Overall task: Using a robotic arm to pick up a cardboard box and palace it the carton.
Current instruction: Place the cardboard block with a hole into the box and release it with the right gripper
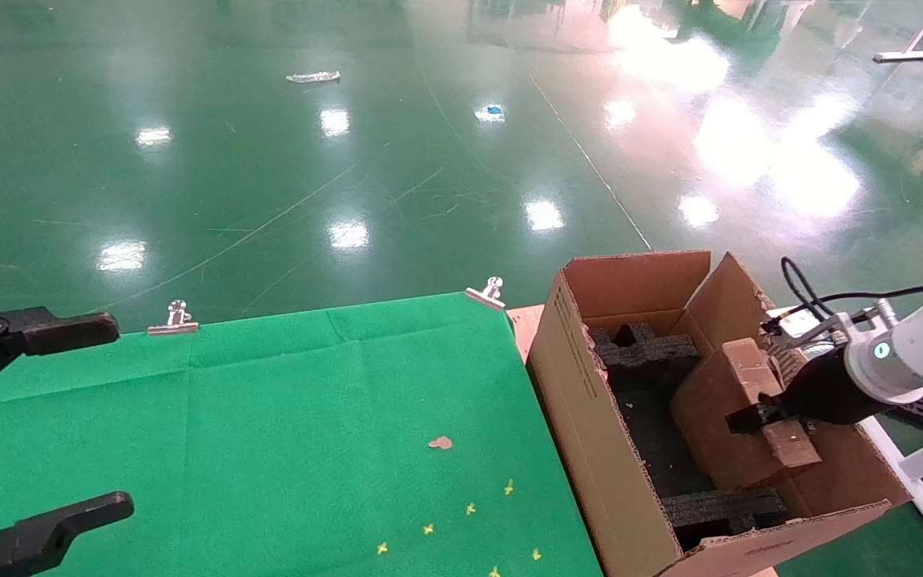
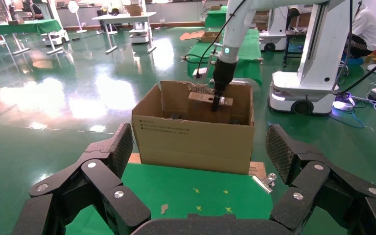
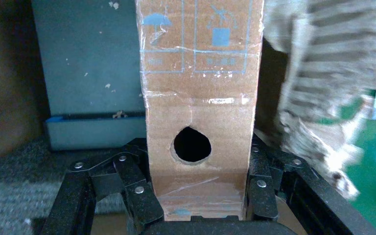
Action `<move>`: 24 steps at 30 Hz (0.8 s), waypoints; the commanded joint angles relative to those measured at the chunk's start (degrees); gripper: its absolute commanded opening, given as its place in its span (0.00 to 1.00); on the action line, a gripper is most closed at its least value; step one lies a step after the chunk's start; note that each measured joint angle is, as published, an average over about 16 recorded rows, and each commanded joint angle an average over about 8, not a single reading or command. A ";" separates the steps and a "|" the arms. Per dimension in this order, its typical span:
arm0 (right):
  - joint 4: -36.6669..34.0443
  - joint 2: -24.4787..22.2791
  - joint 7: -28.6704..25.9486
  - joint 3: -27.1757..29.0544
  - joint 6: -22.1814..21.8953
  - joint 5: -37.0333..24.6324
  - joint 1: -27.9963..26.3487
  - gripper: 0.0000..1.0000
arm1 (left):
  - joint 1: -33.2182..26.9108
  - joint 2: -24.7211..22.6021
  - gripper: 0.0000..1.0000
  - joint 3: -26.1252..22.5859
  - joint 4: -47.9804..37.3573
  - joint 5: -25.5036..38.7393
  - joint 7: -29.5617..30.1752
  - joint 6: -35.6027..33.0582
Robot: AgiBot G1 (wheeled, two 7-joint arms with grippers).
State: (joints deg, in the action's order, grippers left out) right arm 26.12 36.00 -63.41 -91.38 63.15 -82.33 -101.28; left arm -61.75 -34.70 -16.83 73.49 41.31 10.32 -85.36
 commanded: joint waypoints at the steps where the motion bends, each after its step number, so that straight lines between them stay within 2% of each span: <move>1: -0.99 0.65 1.09 0.34 -1.31 0.92 1.49 0.05 | 0.00 0.00 1.00 -0.01 0.00 0.00 0.00 0.00; 8: -5.68 3.18 3.45 0.66 -0.68 2.04 2.82 0.92 | -0.01 0.01 1.00 -0.03 0.00 -0.02 -0.02 0.01; 9: -6.30 3.50 3.65 0.65 -0.50 2.03 2.74 1.00 | -0.01 0.01 1.00 -0.03 0.00 -0.02 -0.02 0.01; 24: -11.63 5.94 6.24 0.57 1.45 1.74 1.23 1.00 | -0.02 0.03 1.00 -0.08 0.00 -0.06 -0.04 0.04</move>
State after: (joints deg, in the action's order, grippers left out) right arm 14.57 41.89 -57.21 -90.81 64.59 -80.59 -100.11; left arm -61.77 -34.66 -16.91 73.49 41.25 10.28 -85.33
